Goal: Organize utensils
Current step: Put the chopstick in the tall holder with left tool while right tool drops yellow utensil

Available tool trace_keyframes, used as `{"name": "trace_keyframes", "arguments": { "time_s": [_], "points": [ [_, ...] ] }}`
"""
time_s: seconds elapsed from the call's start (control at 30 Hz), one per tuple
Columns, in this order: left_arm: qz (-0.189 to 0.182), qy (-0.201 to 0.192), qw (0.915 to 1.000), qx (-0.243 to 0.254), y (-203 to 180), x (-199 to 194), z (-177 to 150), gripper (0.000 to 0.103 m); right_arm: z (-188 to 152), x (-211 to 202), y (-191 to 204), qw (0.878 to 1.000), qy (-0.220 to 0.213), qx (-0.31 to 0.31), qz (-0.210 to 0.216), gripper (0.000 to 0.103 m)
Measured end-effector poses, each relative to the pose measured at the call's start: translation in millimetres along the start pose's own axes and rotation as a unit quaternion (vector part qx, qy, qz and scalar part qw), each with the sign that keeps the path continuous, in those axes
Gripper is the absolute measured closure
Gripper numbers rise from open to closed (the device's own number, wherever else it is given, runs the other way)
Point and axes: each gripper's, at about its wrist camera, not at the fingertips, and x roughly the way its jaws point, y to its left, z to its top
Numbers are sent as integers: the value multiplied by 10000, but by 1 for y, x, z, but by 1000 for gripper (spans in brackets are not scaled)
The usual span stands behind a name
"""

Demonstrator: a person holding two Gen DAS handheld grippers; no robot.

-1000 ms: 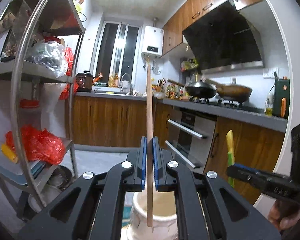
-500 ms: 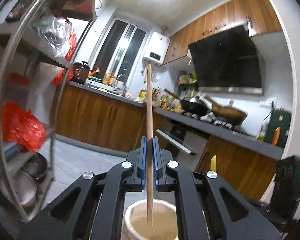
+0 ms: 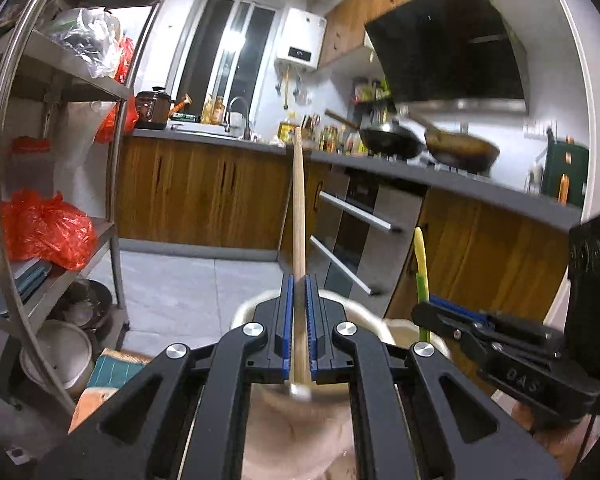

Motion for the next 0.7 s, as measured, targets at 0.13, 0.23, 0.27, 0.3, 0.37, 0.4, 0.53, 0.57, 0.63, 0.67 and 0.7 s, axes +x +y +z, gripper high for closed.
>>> {"name": "trace_keyframes", "arguments": {
  "time_s": [0.13,0.23,0.27,0.3,0.37,0.4,0.53,0.57,0.63,0.67,0.7],
  "points": [
    [95,86,9996,256,-9,-7,0,97,-3,3,2,9997,249,-37,-61,92],
    [167,164,9992,338,-12,-7,2,97,-2,7,3,9989,470,-30,-80,92],
    [171,197,9991,348,-13,-6,2,97,-1,9,3,9985,542,-22,-75,92],
    [184,215,9990,353,-13,-6,3,97,0,11,3,9982,595,-15,-82,92],
    [200,253,9988,368,-14,-5,3,97,1,14,5,9976,687,-36,-97,92],
    [201,261,9988,374,-13,-5,3,97,1,15,6,9974,711,-46,-103,92],
    [232,341,9984,390,-14,-2,2,97,0,21,9,9962,854,-73,-129,92],
    [238,355,9983,401,-14,-1,2,97,0,22,9,9960,882,-79,-136,92],
    [262,342,9980,453,-15,-2,2,97,0,22,8,9960,881,-79,-146,92],
    [269,335,9980,474,-16,-2,2,97,-1,22,8,9958,897,-81,-144,92],
    [278,331,9978,496,-17,-2,2,97,-1,23,8,9956,917,-91,-155,92]
  ]
}}
